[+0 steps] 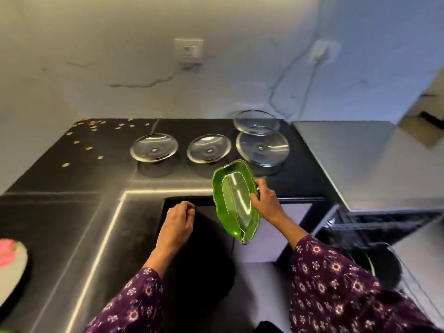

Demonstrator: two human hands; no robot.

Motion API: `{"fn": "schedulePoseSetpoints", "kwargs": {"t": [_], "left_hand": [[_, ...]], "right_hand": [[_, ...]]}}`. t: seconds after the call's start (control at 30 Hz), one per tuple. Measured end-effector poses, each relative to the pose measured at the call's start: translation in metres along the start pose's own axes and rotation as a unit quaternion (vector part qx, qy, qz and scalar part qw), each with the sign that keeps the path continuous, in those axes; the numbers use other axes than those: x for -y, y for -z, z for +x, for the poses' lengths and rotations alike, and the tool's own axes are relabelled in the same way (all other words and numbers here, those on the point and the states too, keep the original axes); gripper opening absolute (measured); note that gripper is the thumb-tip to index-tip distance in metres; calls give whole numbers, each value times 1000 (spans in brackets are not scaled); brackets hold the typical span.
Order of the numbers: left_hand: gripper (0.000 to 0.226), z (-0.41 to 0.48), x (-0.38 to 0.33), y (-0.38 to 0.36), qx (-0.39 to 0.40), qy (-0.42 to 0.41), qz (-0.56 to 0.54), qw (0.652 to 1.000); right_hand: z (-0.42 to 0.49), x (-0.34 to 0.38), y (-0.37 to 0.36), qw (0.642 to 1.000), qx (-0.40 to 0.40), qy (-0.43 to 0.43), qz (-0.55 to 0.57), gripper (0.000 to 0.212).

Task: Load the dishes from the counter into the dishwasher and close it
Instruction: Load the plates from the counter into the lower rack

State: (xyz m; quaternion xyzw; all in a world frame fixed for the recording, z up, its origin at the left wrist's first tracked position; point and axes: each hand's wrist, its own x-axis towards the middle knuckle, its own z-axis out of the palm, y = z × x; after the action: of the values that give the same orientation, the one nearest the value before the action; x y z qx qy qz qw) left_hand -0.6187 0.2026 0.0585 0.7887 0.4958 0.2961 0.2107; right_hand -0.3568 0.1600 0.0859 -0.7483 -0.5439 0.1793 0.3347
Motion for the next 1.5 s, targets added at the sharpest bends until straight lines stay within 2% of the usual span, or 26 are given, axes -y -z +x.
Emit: {"fn": "schedulePoseSetpoints", "kwargs": {"t": [0.23,0.37,0.47,0.6,0.73,0.83,1.03,1.2,1.37,1.5], "left_hand": [[24,45,-94,-84,115,-98,-24,988],[6,59,-155,-141,156,-146,-53,976],[10,64,-209,-189,161,-189,-65,967],[31,68,-276,-245,193,-235,-71,950],[42,69,-338,-306,232,-264,-89,932],[41,68,-377,-350,262,-281,-87,919],[17,69,-433,-410,280,-332,-87,897],[20,90,-472,-461,305,-373,-69,874],[15,115,-509,-520,319,-439,-43,839],[17,129,-531,-578,313,-483,-28,817]], "right_hand": [[-32,-101,93,991,-73,-73,-83,32],[-53,-154,142,985,-77,-113,-110,31],[-69,-199,182,982,-35,-136,-127,27],[-91,-252,235,978,55,-148,-138,24],[-116,-310,277,959,127,-190,-169,33],[-135,-354,299,940,149,-240,-190,35],[-162,-425,321,911,92,-352,-195,35],[-163,-484,330,874,19,-449,-184,26],[-148,-548,338,846,-10,-485,-222,19],[-131,-606,337,840,-1,-491,-234,19]]}}
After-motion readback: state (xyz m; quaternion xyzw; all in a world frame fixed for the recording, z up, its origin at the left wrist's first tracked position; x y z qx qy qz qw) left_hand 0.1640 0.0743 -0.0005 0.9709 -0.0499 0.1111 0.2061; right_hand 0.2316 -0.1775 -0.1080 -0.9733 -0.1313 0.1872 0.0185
